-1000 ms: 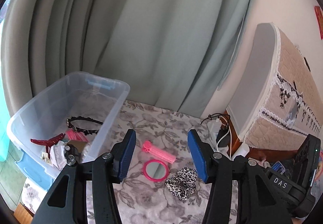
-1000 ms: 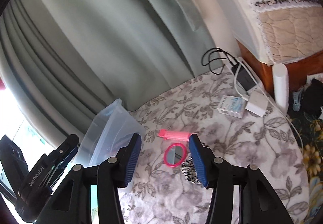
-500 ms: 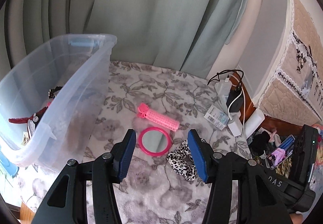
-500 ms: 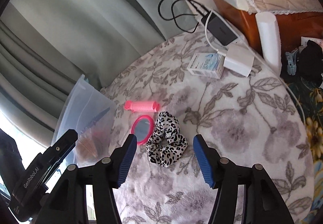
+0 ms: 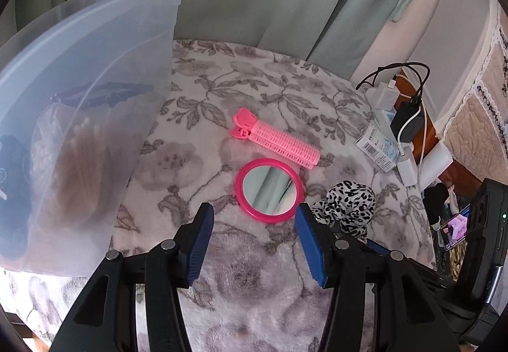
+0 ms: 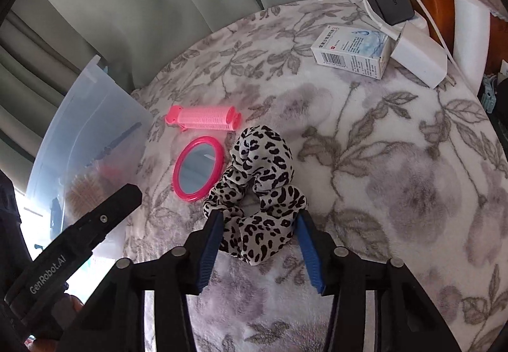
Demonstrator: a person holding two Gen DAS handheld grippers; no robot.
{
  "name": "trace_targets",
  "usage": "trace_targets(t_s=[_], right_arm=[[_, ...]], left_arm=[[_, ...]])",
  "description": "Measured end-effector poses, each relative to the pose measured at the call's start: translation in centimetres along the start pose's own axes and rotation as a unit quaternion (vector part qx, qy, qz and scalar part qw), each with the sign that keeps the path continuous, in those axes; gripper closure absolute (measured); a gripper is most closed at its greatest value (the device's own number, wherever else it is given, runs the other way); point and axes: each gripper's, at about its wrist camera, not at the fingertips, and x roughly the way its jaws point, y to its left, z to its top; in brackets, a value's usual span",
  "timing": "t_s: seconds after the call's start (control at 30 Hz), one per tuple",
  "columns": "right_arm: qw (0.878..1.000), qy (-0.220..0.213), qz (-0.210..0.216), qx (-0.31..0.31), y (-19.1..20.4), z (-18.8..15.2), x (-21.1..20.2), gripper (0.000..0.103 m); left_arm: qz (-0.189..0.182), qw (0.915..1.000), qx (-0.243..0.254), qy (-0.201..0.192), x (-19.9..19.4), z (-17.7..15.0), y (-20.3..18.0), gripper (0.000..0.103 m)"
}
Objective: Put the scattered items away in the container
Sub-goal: 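Grasp the pink round mirror with the left tool while the right tool grasps the leopard scrunchie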
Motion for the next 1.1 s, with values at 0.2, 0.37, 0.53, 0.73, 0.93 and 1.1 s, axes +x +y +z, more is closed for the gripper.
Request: trace_targets(t_s=[0.2,0.37,0.53,0.73,0.93,1.1], right_arm=[[1.0,-0.003,-0.011,-0.023,0.5,0.3,0.6,0.086],[0.999,-0.023,-0.038,0.001,-2.4,2.2,-0.2,0.092],[0.997,-0.043,-0.056,0.045,-5.9,3.6,-1.5,0.093],[0.997,-0.041,-0.052,0.045,-6.4,3.8,-1.6,0.093],[0.997,-0.035,-0.039,0.054,-6.9,3.7,-1.6,0.093],[0.997,-0.034,-0.036,0.055,-6.9,3.7,-1.3,0.093]], left_arm=[[-0.003,0.9999,-0.004,0.014,2.0,-0.1,0.3,0.048],[-0.009,0.9997,0.016,0.016,3.0,0.2,-0.4,0.048],[-0.005,0.9992,0.035,0.018,4.0,0.6,-1.4,0.048],[0.004,0.996,0.089,0.013,5.2,0.7,-4.1,0.045],[0.061,0.9895,0.131,0.004,6.3,0.5,-4.8,0.043],[0.057,0.9932,0.1,0.013,7.0,0.9,-3.4,0.028]])
